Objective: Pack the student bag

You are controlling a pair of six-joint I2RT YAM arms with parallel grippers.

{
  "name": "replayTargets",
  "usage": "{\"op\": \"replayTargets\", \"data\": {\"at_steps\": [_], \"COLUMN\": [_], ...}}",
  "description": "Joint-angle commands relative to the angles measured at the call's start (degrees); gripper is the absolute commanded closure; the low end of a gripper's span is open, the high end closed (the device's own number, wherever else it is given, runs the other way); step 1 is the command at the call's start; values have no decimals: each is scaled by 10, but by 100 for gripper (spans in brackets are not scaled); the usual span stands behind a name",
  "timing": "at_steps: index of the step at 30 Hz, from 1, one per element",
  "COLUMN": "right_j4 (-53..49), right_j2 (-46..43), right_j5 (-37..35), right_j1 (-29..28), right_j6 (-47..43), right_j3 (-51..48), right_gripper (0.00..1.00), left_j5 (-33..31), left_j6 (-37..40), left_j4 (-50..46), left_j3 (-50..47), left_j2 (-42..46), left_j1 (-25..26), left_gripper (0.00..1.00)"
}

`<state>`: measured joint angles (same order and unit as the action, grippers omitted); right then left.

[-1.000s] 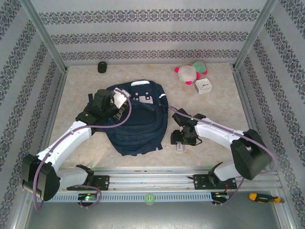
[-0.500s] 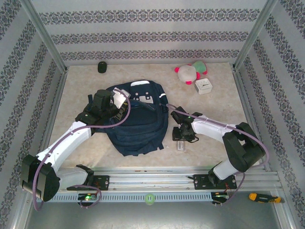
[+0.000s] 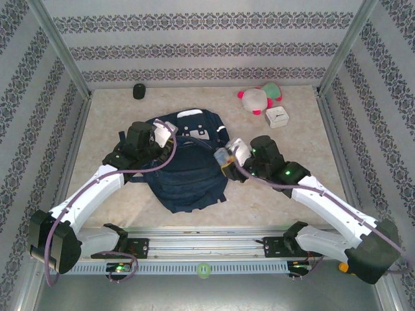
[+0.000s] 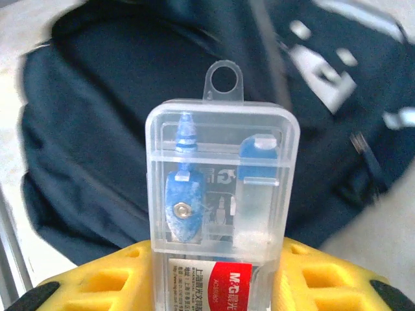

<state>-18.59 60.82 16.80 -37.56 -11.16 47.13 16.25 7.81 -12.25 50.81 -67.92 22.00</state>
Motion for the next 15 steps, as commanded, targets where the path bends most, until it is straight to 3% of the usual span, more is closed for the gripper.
{"op": "replayTargets", "data": {"at_steps": [1,6,8,9,15], "right_j4": [49,71,113,149,160], "right_j2": [31,68,111,180,268], "right_j5": [4,-20,-29,-53,-70], "right_j1": [-61,-82,-92,-94,-92], "right_j6": [-280,-355,-410,-488,-544], "right_j3": [39,62,83,114,163], "right_gripper": [66,66,66,64,54], "left_j5": [40,51,60,66,73], "left_j6": [-32,-39,-45,-47,-58], "left_j4": [44,54,61,65,69], "left_j3": [33,32,29,26,28], "left_j2": [1,-1,-3,-5,-2], "left_j1": [-2,-3,-2,-2,-2], "left_gripper": [100,100,100,100,100]}}
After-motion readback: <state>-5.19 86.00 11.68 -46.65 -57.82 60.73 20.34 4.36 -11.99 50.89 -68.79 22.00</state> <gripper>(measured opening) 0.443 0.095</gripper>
